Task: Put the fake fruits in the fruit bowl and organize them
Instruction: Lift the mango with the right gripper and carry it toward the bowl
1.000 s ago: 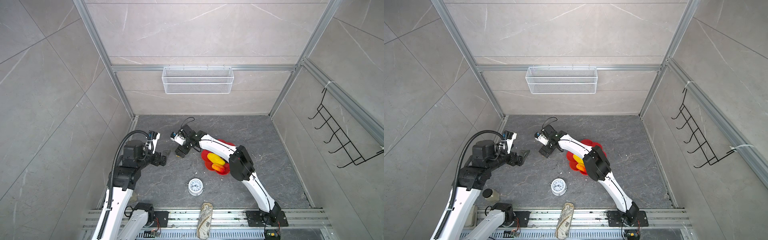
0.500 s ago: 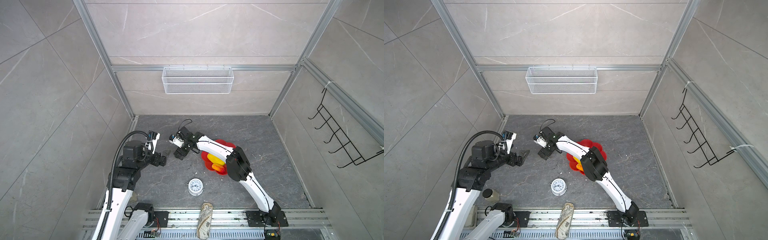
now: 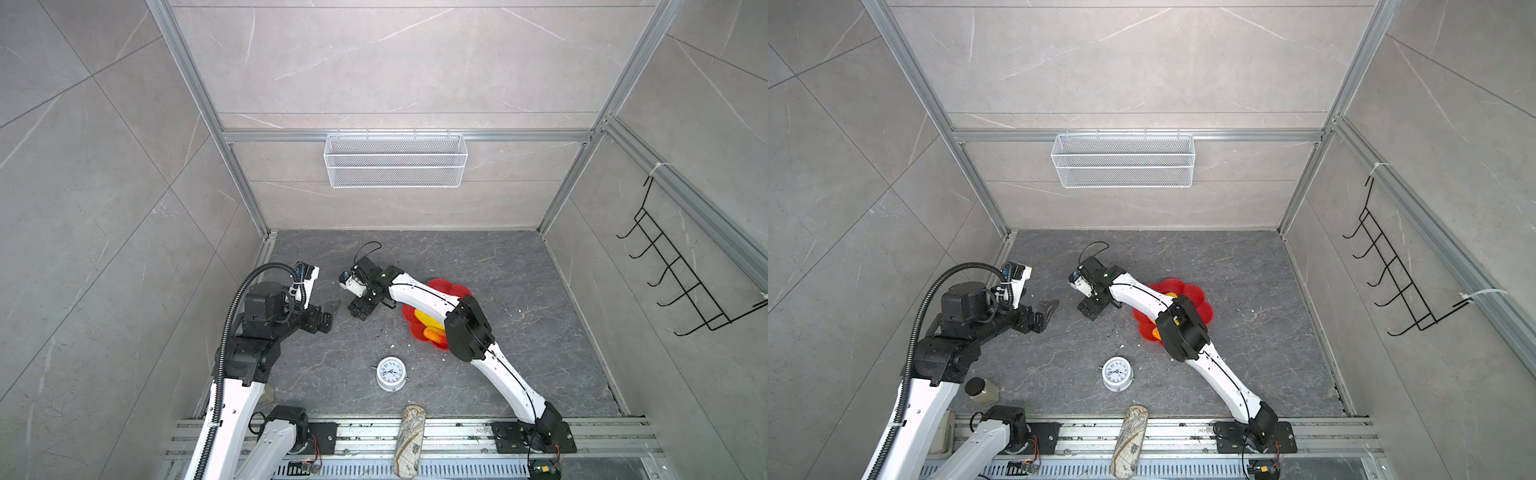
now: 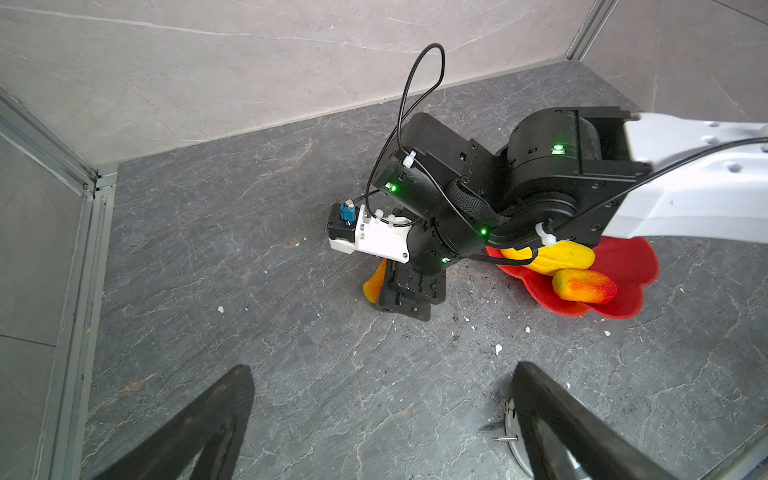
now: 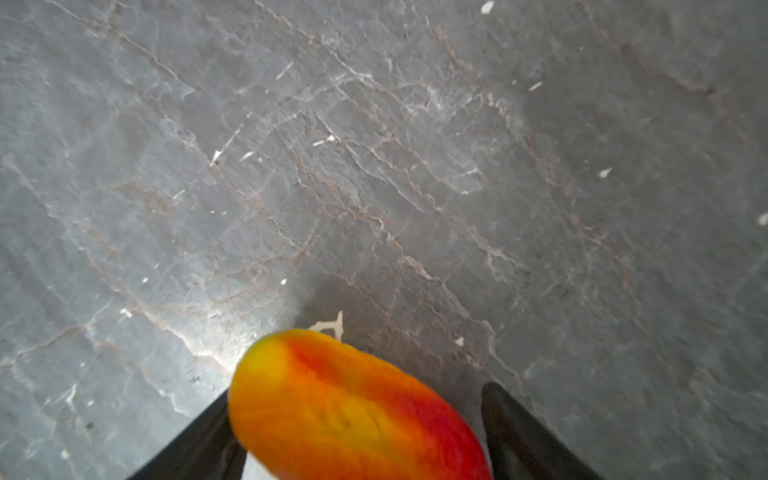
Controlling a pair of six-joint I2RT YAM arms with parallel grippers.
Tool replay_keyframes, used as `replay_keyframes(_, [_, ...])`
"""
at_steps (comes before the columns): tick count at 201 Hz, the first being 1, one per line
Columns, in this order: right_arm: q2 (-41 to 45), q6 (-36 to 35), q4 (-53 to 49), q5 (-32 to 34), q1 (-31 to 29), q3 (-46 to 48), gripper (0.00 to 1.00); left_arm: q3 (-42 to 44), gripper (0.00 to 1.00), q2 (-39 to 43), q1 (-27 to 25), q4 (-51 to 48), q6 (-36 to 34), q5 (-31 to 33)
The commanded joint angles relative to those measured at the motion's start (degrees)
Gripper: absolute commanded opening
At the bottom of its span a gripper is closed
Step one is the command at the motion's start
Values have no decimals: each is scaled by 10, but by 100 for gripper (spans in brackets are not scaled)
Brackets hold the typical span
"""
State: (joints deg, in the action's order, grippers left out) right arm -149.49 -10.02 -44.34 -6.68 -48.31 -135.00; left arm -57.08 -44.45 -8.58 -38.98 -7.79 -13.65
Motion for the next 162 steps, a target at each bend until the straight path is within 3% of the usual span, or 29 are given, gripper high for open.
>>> replay_keyframes(1, [-14,9,-28,7,-3,-26,82,-2,100,6,3,6,-16,-6])
replay_keyframes(53, [6,10,-37,9,-3,-28,50,-2,100,7,3,6,-16,-6])
replay_keyframes(109, [106,11,-1,0,-4,58,35,-2,100,8,3,5,-16,-7])
replay_keyframes(134, [137,9,15,-2,-3,91,37,-2,100,7,3,6,-16,-8])
replay_keyframes(162, [120,10,-1,0,-4,64,56,-2,100,9,3,6,-16,-8])
